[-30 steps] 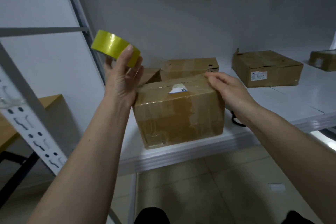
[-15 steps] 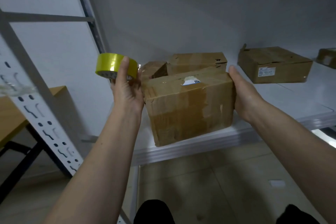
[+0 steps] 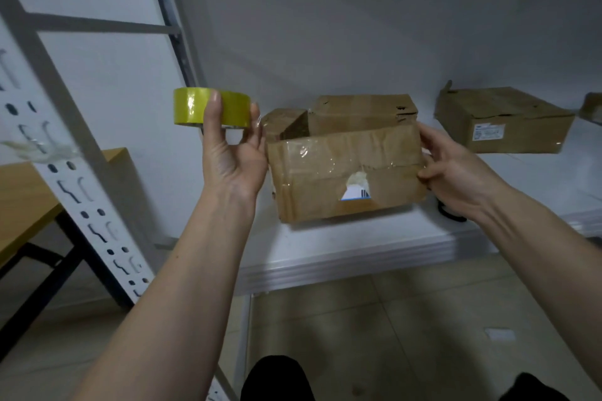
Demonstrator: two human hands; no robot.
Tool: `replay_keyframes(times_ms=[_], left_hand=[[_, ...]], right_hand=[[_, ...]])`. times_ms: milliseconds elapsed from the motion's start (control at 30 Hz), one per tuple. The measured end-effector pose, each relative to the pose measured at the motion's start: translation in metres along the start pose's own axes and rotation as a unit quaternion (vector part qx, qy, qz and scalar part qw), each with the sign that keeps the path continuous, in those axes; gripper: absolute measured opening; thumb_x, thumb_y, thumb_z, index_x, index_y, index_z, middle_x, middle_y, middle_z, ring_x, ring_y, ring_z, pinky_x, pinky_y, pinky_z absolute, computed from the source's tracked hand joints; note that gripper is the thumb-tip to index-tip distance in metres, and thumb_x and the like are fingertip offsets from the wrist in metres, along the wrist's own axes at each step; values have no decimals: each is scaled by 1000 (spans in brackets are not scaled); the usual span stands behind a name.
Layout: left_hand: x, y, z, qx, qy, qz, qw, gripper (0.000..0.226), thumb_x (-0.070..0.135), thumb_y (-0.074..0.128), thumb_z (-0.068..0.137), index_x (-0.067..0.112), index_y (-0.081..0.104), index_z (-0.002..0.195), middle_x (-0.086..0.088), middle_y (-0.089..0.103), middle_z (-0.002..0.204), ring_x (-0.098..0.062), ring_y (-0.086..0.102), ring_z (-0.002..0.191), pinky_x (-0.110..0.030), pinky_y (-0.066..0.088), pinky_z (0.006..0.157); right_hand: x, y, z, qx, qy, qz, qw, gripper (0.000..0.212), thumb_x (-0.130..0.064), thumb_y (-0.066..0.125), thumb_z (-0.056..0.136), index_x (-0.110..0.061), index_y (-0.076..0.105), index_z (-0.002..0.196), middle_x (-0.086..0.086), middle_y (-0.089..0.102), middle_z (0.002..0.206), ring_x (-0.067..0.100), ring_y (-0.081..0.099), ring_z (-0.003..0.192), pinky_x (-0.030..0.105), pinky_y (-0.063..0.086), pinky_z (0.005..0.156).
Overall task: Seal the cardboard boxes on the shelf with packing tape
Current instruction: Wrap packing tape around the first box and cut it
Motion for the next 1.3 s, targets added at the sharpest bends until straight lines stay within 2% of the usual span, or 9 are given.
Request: replay_keyframes(times_ms=[100,200,300,467,700,767,867,1100,1300], left_hand=[[-7,2,-1,-24,-27,-4,999,97,23,101,33,15,61,121,-12,63,113,-22,70,86,-31,58,68],[-13,7,-5,-55,-53,22,997,100,24,101,18,21,63,111,-7,62,123,-18,71,91,-32,53,91],[-23,14,-14,-86,-91,16,992,106,24,101,20,20,60,119,-4,62,123,-18,71,90,-32,49,100],[-41,28,-34,-138,-155,20,978,101,22,100,25,16,62,117,-6,69,102,-18,71,85,-30,55,90],[-37,15,-31,-97,-115,109,983,80,13,98,44,16,65,117,-8,68,102,-21,72,83,-33,58,82],[-20,2,-16,-42,-22,146,988,77,12,83,71,15,49,140,-8,66,110,-19,72,80,-30,58,77],[-3,-23,0,26,63,187,980,80,12,80,75,19,41,144,-7,63,124,-17,72,86,-28,57,75],[-24,-55,-4,141,-53,77,986,34,21,78,81,13,59,108,-13,65,103,-19,69,80,-36,54,94],[-31,-26,-8,87,-41,-19,995,62,21,80,77,11,49,129,-16,63,112,-25,70,85,-35,60,66]], right_hand=[[2,-2,4,29,3,16,999,81,22,31,73,-22,49,138,0,55,131,18,54,117,27,48,81],[-1,-8,7,58,15,55,997,38,-12,47,93,-17,56,129,0,64,118,17,59,109,33,50,80],[-1,-15,13,115,26,39,992,55,-48,63,86,-12,59,126,7,65,122,22,63,110,43,52,90],[1,-22,16,174,48,75,981,27,-25,56,96,-18,62,121,1,68,106,15,64,95,39,54,84],[3,-16,15,191,60,6,980,35,1,39,96,-12,61,120,-3,64,99,8,59,88,18,45,66],[-3,-13,16,211,57,-2,976,29,-3,44,96,-13,63,116,-4,63,95,7,58,85,18,44,66],[2,-10,13,200,106,-5,974,14,-27,57,93,-18,65,101,-2,63,90,13,57,82,25,43,69],[15,-5,12,162,138,43,976,39,-28,65,89,-14,57,125,5,68,109,14,66,81,19,48,46],[21,-16,5,162,119,192,961,28,-19,57,94,-11,62,121,7,69,114,19,65,105,29,53,77]])
Point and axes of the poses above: each hand's wrist, its own z-axis towards the middle knuckle, its own y-axis out of the palm, x = y × z, the point moved 4 cm from there along z, towards the middle knuckle
